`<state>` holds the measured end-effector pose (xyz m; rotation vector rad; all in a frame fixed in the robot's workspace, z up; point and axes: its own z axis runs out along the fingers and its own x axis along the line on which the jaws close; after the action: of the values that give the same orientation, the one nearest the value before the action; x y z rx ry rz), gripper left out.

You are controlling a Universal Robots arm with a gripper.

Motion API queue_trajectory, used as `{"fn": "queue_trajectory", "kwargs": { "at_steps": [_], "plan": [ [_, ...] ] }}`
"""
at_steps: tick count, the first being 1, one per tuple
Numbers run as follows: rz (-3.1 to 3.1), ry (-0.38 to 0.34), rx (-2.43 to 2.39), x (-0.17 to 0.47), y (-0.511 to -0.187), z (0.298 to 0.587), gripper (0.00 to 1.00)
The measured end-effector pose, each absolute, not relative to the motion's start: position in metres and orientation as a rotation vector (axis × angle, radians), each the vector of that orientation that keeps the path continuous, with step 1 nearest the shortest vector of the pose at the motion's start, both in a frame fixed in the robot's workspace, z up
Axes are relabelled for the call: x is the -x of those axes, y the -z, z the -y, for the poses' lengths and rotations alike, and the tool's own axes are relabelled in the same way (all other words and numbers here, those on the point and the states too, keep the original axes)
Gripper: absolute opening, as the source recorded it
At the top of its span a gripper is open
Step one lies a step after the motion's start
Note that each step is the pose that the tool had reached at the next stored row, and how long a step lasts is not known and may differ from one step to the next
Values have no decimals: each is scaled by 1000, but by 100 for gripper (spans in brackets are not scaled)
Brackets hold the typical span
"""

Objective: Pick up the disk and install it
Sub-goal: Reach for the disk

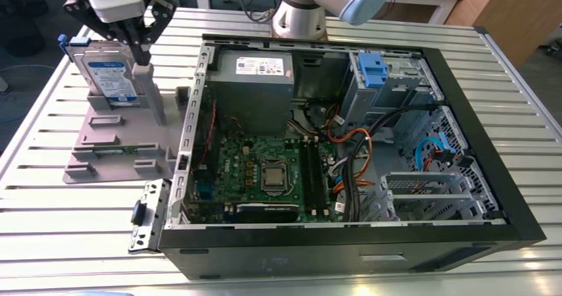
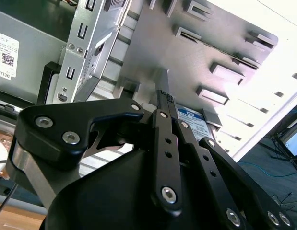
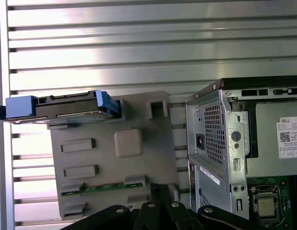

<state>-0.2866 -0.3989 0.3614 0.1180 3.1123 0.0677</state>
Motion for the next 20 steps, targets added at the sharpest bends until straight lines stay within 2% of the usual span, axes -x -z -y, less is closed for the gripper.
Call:
{"fn": "queue_trajectory", "kwargs": {
  "at_steps": [20],
  "plan": [
    [-3112,-68,-118,291,-360,399,11]
  ]
}}
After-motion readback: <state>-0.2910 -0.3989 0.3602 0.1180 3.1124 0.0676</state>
